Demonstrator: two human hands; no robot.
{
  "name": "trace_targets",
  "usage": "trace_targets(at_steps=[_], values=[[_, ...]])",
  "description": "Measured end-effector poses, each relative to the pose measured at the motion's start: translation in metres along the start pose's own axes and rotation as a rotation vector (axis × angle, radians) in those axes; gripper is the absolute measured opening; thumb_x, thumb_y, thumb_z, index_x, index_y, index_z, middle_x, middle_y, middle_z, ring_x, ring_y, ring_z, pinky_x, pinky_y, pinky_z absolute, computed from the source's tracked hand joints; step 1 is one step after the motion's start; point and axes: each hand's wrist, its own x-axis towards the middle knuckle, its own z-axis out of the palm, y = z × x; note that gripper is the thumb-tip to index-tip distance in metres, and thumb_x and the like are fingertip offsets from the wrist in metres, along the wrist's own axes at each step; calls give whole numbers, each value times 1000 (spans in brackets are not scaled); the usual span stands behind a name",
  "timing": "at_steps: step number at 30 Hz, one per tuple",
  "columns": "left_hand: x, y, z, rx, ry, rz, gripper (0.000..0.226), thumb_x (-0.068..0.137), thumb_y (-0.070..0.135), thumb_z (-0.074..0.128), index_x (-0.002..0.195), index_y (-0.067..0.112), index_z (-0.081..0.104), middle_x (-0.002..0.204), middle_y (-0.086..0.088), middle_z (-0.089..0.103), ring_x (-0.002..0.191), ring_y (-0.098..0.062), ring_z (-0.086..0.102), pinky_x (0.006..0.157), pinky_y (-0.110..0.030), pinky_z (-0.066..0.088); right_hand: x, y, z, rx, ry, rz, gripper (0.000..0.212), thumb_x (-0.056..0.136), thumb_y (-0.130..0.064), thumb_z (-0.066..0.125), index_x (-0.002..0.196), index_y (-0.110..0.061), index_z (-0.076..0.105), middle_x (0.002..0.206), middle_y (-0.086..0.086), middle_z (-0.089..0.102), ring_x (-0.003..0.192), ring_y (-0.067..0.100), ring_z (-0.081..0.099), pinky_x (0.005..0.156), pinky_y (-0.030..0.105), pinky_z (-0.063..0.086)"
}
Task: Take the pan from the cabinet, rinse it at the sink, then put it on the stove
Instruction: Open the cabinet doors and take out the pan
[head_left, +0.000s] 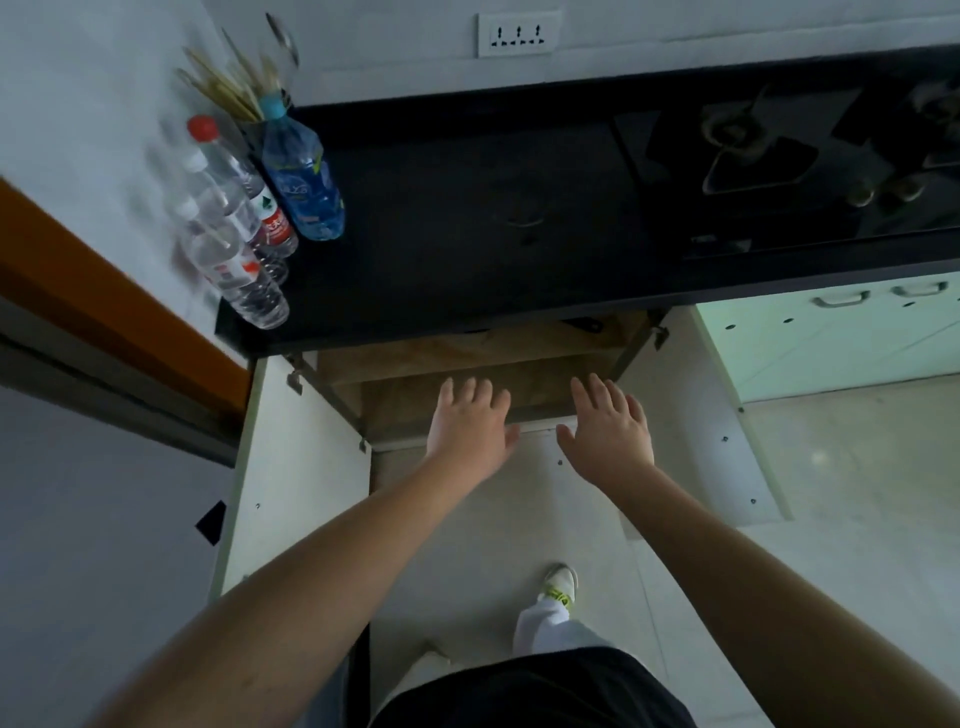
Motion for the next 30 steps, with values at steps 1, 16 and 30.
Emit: trace_targets(at_steps=[1, 16, 30], values=[[9, 7, -5, -27, 13, -8, 61, 98, 55, 24, 147, 19, 32, 153, -10, 34, 143, -29, 27, 117, -49, 21, 10, 6, -3, 5, 11, -1, 73, 97, -53, 37, 155, -21, 9, 164, 5, 9, 150, 24, 7, 120, 41, 4], [114, 2, 49, -119, 63, 49, 64, 97, 58, 16, 151, 24, 21, 152, -1, 38, 140, -20, 35, 113, -40, 27, 122, 26, 68, 107, 139, 91, 62, 101, -47, 23, 155, -19, 11, 164, 2, 6, 151, 19, -2, 119, 38, -5], [249, 9, 183, -222, 190, 52, 75, 87, 64, -6, 153, 31, 10, 160, 2, 20, 148, -20, 11, 120, -45, 14, 247, 60, 178, 92, 249, 126, 66, 98, -37, 32, 156, -18, 7, 164, 1, 0, 151, 18, -7, 119, 38, -4]])
